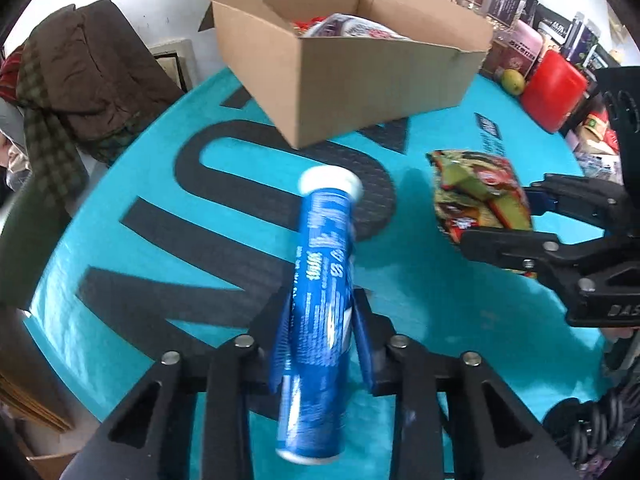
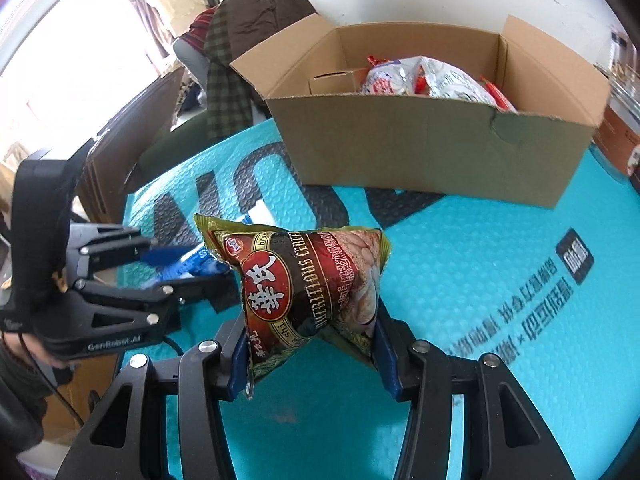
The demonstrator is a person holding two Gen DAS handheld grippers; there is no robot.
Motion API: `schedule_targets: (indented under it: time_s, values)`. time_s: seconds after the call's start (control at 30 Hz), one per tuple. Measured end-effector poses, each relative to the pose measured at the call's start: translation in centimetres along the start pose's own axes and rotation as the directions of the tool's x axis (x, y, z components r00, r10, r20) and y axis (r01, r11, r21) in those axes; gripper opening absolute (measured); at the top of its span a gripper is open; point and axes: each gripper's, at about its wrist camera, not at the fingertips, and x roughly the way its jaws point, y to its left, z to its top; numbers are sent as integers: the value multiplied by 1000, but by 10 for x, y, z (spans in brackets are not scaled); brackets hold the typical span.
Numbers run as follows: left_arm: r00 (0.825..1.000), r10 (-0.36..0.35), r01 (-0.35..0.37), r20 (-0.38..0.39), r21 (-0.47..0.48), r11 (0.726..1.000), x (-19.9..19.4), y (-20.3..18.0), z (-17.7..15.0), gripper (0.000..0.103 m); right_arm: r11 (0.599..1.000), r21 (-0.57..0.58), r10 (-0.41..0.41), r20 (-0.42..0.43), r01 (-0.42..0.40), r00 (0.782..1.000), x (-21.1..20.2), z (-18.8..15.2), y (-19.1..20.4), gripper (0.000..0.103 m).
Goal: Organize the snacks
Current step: 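Lift the green-brown bag and blue tube off the table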
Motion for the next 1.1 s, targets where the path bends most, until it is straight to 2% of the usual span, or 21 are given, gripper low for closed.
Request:
schedule_targets:
  time_s: [0.5,0.63,0.87,1.1]
  values:
    - [999,-49,50,4,-62,997,-11,-50,-28,28,998,21,-62,-1,62,998,-22,-40,-18,51]
    - [999,-37,39,15,-85,996,-16,-62,-38,28,997,15,-78,6,78,997,-30,-51,-20,51]
    - [997,-83,82,4,-161,984,-20,-76,-52,28,993,-23,-113,3,113,994,-45,-73,-18,51]
    - [1000,-5,5,2,-138,990,-18,-93,-54,28,986,-73,-147,8,147,989,-52,-88,-16,51]
